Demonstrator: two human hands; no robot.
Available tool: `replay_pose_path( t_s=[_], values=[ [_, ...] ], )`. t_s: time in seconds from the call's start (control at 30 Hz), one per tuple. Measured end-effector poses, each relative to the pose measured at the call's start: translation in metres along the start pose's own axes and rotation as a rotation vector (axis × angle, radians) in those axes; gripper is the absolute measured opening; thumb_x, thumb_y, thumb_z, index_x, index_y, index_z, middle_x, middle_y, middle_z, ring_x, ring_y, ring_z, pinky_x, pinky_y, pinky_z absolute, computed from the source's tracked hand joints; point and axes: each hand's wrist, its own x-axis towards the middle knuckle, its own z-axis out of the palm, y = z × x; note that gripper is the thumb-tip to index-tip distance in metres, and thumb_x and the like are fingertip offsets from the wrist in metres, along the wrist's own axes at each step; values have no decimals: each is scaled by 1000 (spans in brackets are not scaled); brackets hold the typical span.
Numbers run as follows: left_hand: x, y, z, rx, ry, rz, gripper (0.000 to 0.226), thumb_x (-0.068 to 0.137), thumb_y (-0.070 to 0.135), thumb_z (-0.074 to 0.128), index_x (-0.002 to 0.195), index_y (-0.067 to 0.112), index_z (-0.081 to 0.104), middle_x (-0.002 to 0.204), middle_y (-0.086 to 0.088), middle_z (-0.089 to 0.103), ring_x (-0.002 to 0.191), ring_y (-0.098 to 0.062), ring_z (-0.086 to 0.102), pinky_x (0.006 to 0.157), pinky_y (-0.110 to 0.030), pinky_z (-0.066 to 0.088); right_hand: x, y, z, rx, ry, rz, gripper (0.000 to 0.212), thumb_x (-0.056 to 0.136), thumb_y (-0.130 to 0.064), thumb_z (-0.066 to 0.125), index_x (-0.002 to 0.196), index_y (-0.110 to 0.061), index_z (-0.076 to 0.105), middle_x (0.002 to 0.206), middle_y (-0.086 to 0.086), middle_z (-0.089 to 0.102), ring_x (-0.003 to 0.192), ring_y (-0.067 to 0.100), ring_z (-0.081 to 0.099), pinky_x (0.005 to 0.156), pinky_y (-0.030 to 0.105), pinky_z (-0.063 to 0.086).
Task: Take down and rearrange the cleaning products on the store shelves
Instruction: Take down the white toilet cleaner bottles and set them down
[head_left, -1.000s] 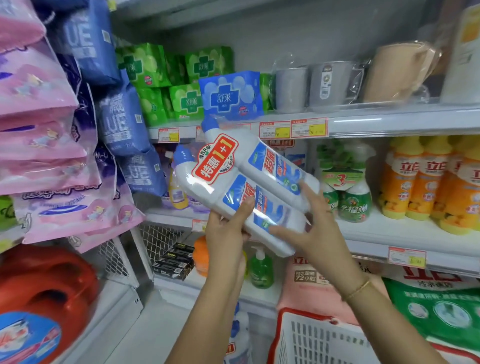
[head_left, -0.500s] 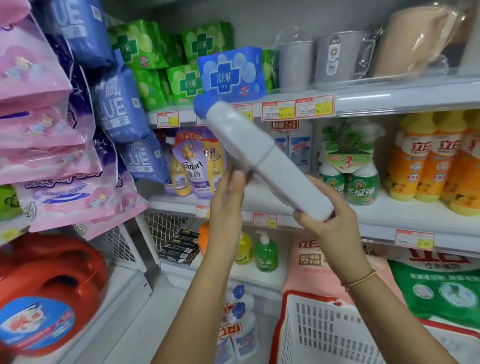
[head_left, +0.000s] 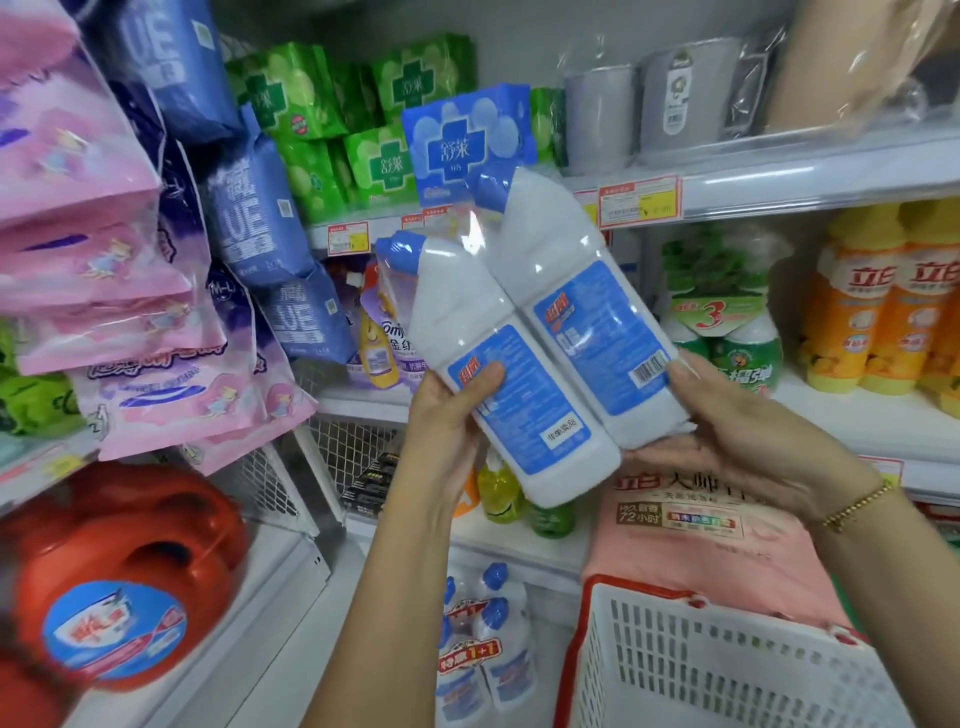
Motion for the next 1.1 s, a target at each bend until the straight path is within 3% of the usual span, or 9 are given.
replay_pose_path(
  t_s=[0.1,0.23,0.3,0.37,0.5,0.63,0.8,1.0,1.1],
  values=[
    [-3,-5,16,-32,111,56,41,70,7,74,109,13,61,101,-6,73,94,-22,69,80,-39,59,-5,2,13,-437,213,-185,52,91,-35,54,138,-41,35,127,-13,58,104,7,62,72,16,54],
    [-5,-13,41,-34,240,138,37,77,8,71,109,20,60,108,-4,71,104,-23,66,85,-37,57,-17,44,49,-804,435,-427,103,67,-40,79,146,-46,12,157,-6,-10,125,-16,29,95,8,37],
    [-6,-15,50,-37,255,154,29,85,4,64,108,22,60,110,-6,70,106,-24,65,90,-40,55,-14,63,64,-982,482,-563,103,68,-37,79,146,-44,12,155,0,-23,139,-3,17,99,11,31],
    [-9,-15,53,-15,225,157,34,85,6,65,116,19,59,114,-7,69,104,-22,66,87,-41,57,-7,70,67,-1050,541,-661,99,71,-29,80,145,-43,16,157,5,-16,142,12,19,103,22,34],
    [-7,-9,43,1,-24,114,76,59,43,87,123,20,53,114,-2,67,99,-17,68,75,-32,57,-8,55,60,-821,569,-665,88,69,-19,77,141,-41,32,154,5,17,128,-10,21,97,-4,22],
    [7,-8,32,72,-99,-58,114,31,75,80,128,24,49,115,4,65,106,-16,66,90,-37,55,-23,36,44,-497,466,-570,75,64,-13,63,132,-40,47,130,-13,52,112,-4,50,87,8,42],
    [19,-19,5,177,-94,-157,48,60,38,79,98,17,58,76,10,72,70,-4,67,72,-25,50,-34,46,27,66,74,-215,67,76,16,54,129,-25,54,123,11,63,111,40,59,84,43,55],
    [20,10,-39,98,-82,-170,76,49,49,91,114,17,69,116,-7,70,105,-22,66,80,-38,57,-33,35,41,175,-131,-7,41,78,-3,60,117,-15,57,112,17,67,87,39,68,63,32,58],
    [22,36,-41,-4,-59,-312,81,37,41,96,108,13,70,105,-9,73,94,-22,71,74,-39,59,-25,13,56,189,-128,61,45,75,-31,58,116,-12,56,102,19,70,75,34,71,59,32,59]
  ],
)
